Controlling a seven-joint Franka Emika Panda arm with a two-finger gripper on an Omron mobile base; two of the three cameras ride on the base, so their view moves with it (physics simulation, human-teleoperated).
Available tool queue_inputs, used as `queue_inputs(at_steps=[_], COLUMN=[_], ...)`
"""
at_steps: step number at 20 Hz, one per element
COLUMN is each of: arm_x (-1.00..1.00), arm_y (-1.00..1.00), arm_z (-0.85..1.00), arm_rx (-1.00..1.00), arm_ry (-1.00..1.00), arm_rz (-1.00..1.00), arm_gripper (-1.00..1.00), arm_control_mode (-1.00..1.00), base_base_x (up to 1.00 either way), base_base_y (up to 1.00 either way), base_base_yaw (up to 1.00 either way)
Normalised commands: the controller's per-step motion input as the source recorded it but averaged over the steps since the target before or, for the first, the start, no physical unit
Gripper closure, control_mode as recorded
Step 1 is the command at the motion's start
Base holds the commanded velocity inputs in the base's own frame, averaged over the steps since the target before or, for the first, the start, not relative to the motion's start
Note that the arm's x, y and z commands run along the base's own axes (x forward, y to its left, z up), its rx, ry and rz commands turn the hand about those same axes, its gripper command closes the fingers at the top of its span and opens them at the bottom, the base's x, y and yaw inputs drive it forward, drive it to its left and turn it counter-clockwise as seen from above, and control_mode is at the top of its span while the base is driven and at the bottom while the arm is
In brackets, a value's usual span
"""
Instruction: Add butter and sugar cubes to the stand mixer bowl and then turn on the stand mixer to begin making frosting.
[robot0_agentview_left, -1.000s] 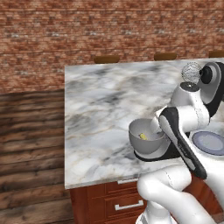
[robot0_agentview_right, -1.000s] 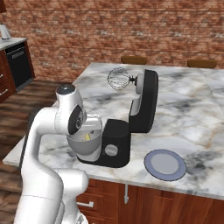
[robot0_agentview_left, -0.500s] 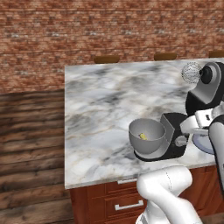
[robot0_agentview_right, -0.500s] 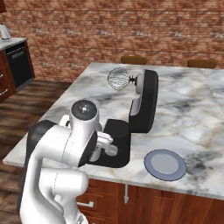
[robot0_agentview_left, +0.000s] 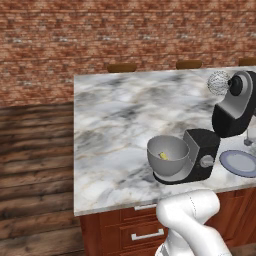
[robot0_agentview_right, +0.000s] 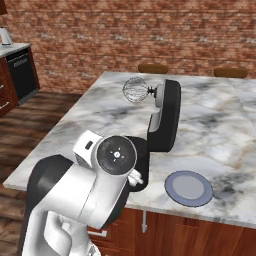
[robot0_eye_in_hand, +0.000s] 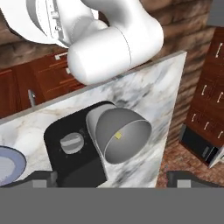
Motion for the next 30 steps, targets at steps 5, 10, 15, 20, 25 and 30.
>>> queue_inputs(at_steps=[5, 10, 15, 20, 25, 30], arm_x=[-0.17, 0.00, 0.00, 0.19, 0.61, 0.58], arm_y=[-0.30, -0.37, -0.71, -0.55, -0.32, -0.37], arm_z=[0.43, 0.25, 0.02, 0.00, 0.00, 0.00], arm_rx=[0.18, 0.09, 0.12, 0.14, 0.11, 0.13], arm_ry=[-0.09, 0.08, 0.06, 0.00, 0.00, 0.00], arm_rz=[-0.13, -0.01, -0.06, -0.12, -0.07, 0.00], arm_gripper=[-1.00, -1.00, -1.00, -1.00, -1.00, -1.00], arm_control_mode=[-1.00, -1.00, -1.00, -1.00, -1.00, -1.00], base_base_x=[0.00, 0.00, 0.00, 0.00, 0.00, 0.00], base_base_y=[0.00, 0.00, 0.00, 0.00, 0.00, 0.00], base_base_yaw=[0.00, 0.00, 0.00, 0.00, 0.00, 0.00])
